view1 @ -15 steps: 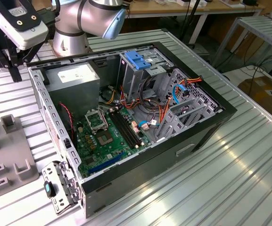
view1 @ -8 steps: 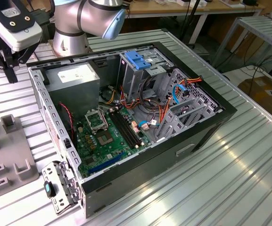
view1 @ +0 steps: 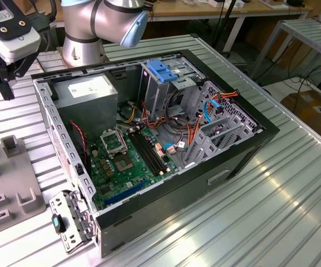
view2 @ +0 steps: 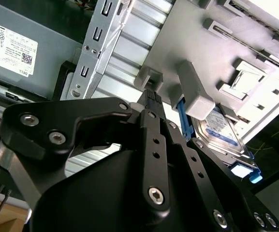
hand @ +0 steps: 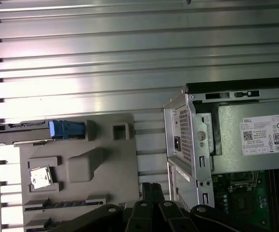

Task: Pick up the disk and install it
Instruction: 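Reach for the disk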

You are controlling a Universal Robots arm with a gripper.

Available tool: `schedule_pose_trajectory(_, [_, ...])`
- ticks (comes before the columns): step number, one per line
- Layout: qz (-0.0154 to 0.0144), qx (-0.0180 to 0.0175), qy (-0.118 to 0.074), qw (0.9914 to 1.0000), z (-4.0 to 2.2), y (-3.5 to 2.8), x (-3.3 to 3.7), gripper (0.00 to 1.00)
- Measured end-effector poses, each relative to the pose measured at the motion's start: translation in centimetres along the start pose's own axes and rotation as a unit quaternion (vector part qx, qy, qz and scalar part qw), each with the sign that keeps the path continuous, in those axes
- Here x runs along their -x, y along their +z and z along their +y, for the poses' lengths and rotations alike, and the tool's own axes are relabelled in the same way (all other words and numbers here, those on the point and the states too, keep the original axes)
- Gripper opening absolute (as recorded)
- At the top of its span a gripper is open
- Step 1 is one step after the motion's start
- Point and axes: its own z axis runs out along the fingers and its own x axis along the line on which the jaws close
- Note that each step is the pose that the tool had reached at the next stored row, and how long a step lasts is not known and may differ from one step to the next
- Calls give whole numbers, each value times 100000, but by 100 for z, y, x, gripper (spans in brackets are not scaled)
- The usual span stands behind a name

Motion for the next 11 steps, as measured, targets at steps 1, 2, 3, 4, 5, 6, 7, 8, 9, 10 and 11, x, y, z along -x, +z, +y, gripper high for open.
schedule_pose_trajectory(1, [1, 0, -1, 100000, -2, 2, -27, 11])
schedule_pose_trajectory(2, [1, 1, -2, 100000, -2, 2, -31, 11])
schedule_pose_trajectory(3, [-1, 3, -6, 100000, -2, 2, -31, 11])
schedule_pose_trajectory(4, [5, -1, -4, 100000, -2, 1, -31, 11])
schedule_pose_trajectory(5, [0, 1, -2, 100000, -3, 2, -32, 11])
schedule_pose_trajectory(6, [1, 0, -1, 100000, -2, 2, -32, 11])
schedule_pose_trajectory(7, [5, 1, -2, 100000, -2, 2, -32, 11])
schedule_pose_trajectory(8, [-2, 1, 1, 100000, -1, 2, -33, 11])
schedule_pose_trajectory(9, [-4, 3, 4, 100000, 2, 3, -35, 11])
schedule_pose_trajectory(10, [3, -3, -1, 100000, 10, 4, -37, 11])
schedule_pose_trajectory(11, [-2, 5, 1, 100000, 17, 7, -42, 11])
